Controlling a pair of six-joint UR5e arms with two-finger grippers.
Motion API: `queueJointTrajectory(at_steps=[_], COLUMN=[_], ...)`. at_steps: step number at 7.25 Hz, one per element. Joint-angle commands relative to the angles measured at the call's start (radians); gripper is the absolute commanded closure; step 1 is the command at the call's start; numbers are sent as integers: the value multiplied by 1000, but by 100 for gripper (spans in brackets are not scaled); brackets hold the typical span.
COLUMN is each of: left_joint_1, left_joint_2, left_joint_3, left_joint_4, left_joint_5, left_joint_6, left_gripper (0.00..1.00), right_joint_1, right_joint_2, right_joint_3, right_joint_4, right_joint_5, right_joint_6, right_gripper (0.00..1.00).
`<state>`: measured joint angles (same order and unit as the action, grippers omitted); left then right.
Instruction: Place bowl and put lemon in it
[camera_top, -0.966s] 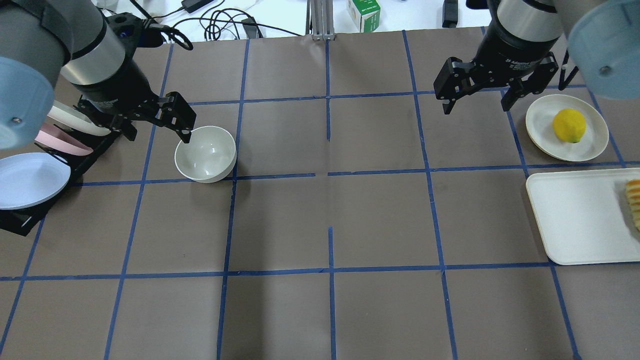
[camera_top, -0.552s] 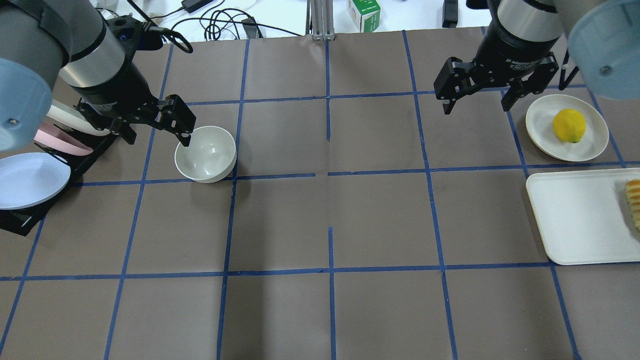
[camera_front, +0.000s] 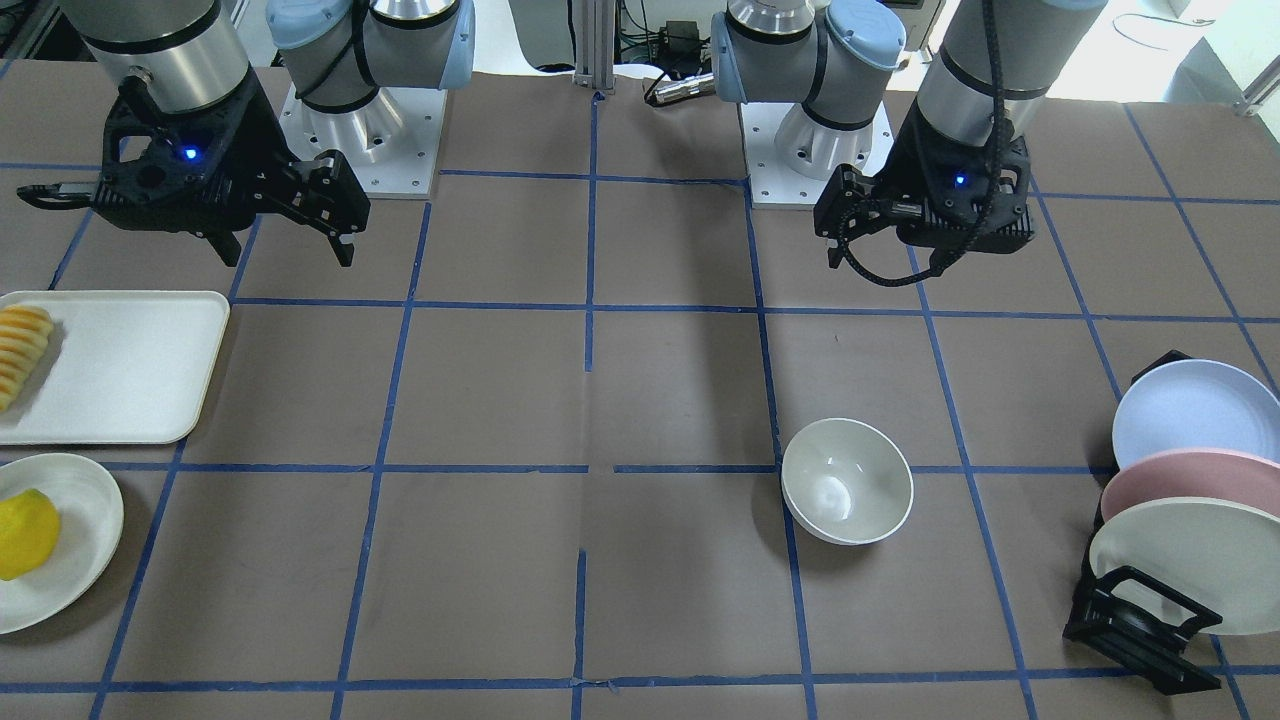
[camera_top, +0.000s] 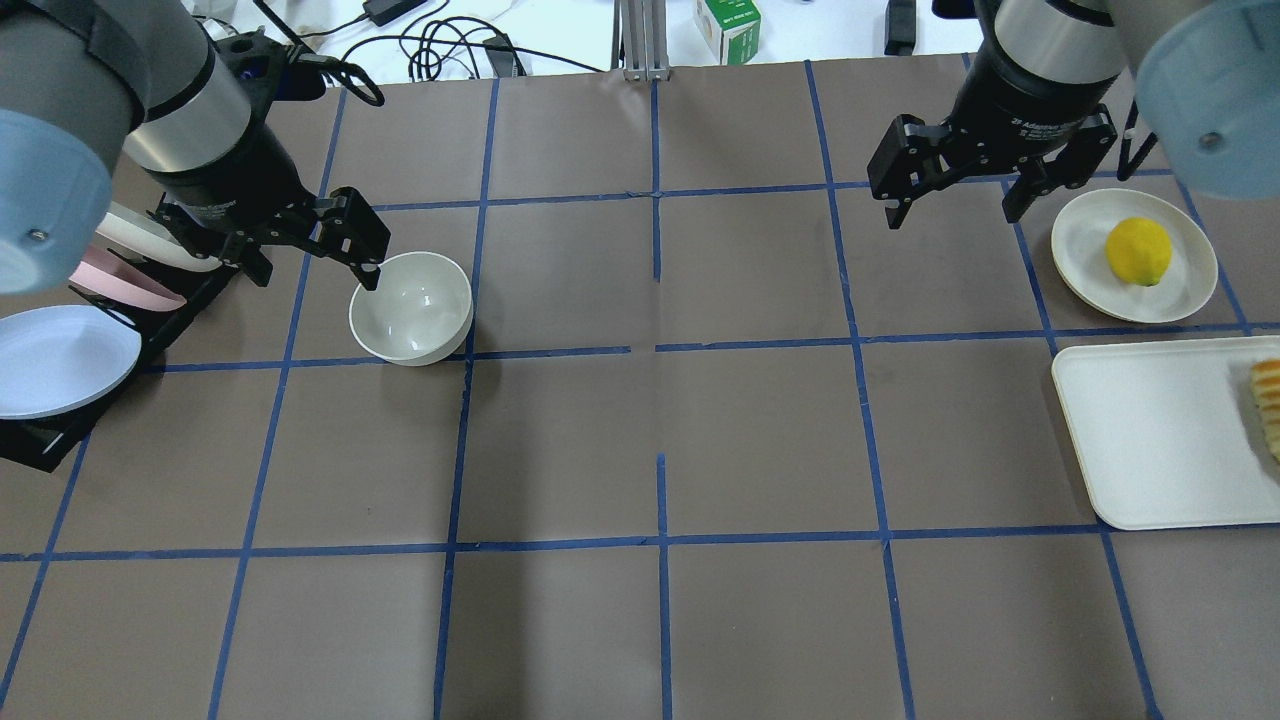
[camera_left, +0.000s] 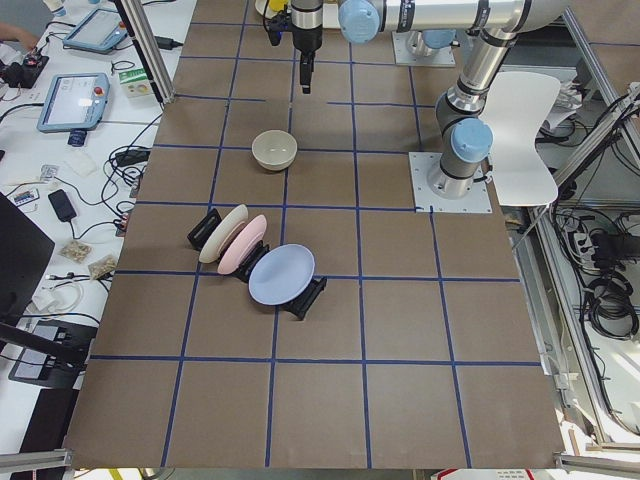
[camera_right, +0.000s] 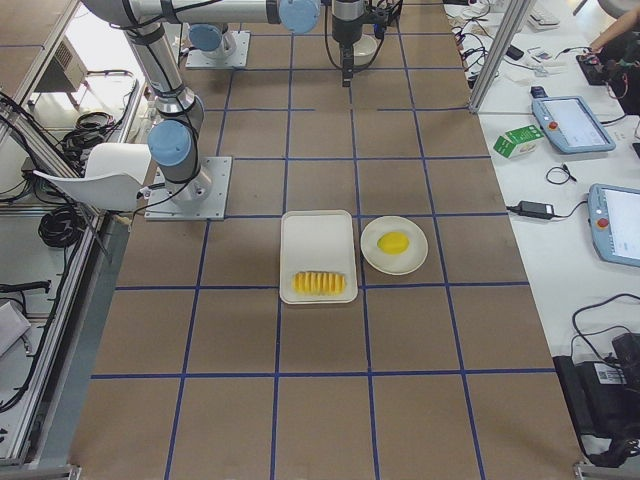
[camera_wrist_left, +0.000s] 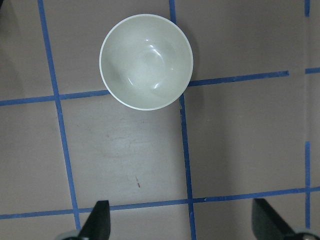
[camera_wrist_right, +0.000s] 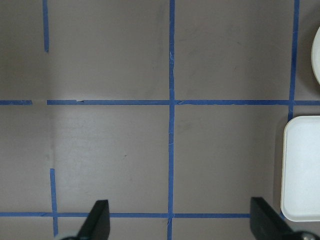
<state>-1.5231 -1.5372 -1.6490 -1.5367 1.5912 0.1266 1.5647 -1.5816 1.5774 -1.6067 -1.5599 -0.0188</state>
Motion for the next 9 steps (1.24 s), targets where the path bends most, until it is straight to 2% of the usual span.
queueJointTrajectory(at_steps=[1, 4, 5, 6, 7, 9], left_joint_1=[1, 9, 49, 116, 153, 181], left_joint_2=[-1, -6, -17, -53, -102, -214], left_joint_3=[0, 0, -2, 8, 0, -3], left_joint_4=[3, 3, 18, 53, 157, 243], left_joint_5=[6, 1, 1, -17, -16, -19], left_joint_6=[8, 17, 2, 20, 63, 161], left_gripper=[0, 0, 0, 0, 0, 0], right_joint_1=[0, -20, -73, -203, -292, -407], right_joint_2=[0, 5, 11, 18, 52, 173], right_joint_3=[0, -3, -3, -10, -14, -25], right_joint_4=[2, -5, -16, -10, -18, -137], right_joint_5=[0, 14, 3, 14, 12, -35], right_joint_6=[-1, -44, -182, -260, -333, -543], right_gripper=[0, 0, 0, 0, 0, 0])
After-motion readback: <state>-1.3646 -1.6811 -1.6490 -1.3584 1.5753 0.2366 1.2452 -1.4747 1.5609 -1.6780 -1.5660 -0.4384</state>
